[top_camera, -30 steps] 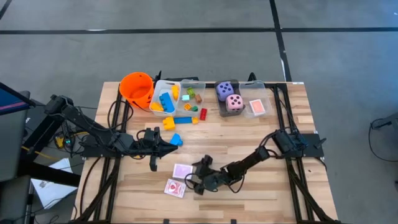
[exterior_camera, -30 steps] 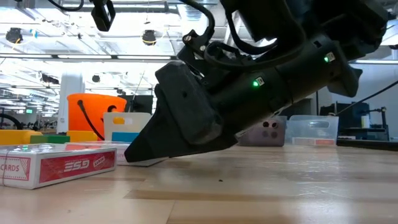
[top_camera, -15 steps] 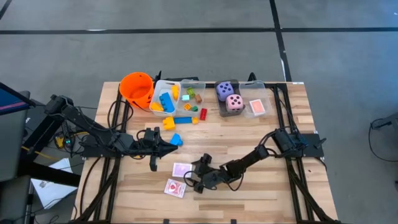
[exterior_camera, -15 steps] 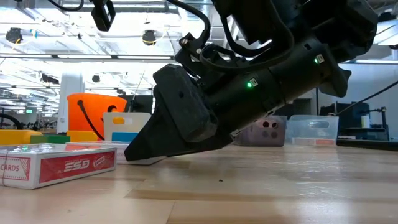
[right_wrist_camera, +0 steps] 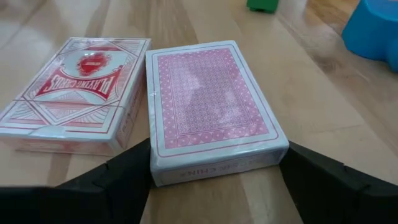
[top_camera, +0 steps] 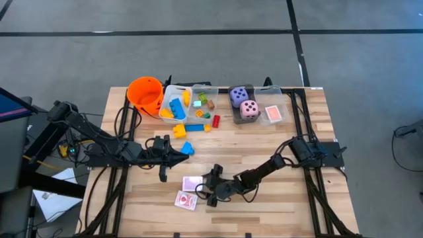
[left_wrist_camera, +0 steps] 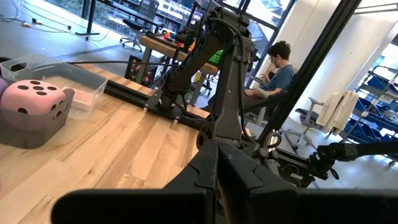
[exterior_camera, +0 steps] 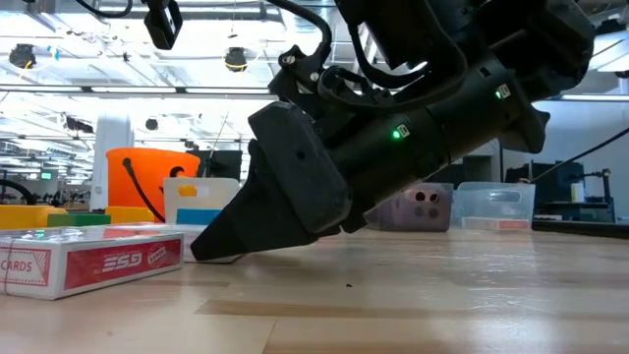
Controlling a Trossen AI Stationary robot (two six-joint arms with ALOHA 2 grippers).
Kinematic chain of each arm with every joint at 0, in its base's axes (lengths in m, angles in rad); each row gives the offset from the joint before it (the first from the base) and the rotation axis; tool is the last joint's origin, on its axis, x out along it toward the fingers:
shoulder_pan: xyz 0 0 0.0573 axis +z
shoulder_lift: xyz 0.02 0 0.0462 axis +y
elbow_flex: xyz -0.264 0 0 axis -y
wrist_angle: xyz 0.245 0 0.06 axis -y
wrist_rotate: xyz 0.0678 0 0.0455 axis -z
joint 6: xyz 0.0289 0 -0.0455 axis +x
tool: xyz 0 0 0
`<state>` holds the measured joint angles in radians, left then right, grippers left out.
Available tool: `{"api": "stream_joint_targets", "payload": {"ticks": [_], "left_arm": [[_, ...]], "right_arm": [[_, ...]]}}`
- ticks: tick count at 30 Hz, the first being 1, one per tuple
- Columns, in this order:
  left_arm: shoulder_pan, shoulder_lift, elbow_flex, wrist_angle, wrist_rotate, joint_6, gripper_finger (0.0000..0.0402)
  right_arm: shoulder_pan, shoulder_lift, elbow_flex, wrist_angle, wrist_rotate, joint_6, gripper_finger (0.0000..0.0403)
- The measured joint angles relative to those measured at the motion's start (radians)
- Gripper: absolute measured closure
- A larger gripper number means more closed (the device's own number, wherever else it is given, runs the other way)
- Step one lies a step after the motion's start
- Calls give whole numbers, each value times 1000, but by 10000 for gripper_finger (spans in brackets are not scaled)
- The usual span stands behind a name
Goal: Pick & Place Toys
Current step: Put the pink deck of cards into the right transparent bin
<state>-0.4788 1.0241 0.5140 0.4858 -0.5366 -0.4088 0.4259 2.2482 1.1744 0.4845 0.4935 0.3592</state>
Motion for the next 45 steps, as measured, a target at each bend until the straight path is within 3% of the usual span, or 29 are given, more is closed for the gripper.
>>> {"api": "stream_joint_targets", "payload": {"ticks": [7,15,23,28,34,39,45], "left_arm": [[-1,0,0,0,0,0,402],[-20,0,0,0,2,0,402],[-21,0,0,0,2,0,402],[-21,0,0,0,1,0,402],[-31,0,0,0,44,0,402],[-55,0,0,0,66,0,402],[-77,0,0,1,67,0,402]], "right_arm": [[6,0,0,17,81,7,93],[-11,-25,0,6,84,-16,94],[-100,-218,0,-201,129,-24,95],[-136,-411,1,-443,221,-36,95],[-162,-636,1,-834,397,111,95],[-158,-783,1,-1263,509,361,95],[-161,-904,1,-1815,587,803,94]]}}
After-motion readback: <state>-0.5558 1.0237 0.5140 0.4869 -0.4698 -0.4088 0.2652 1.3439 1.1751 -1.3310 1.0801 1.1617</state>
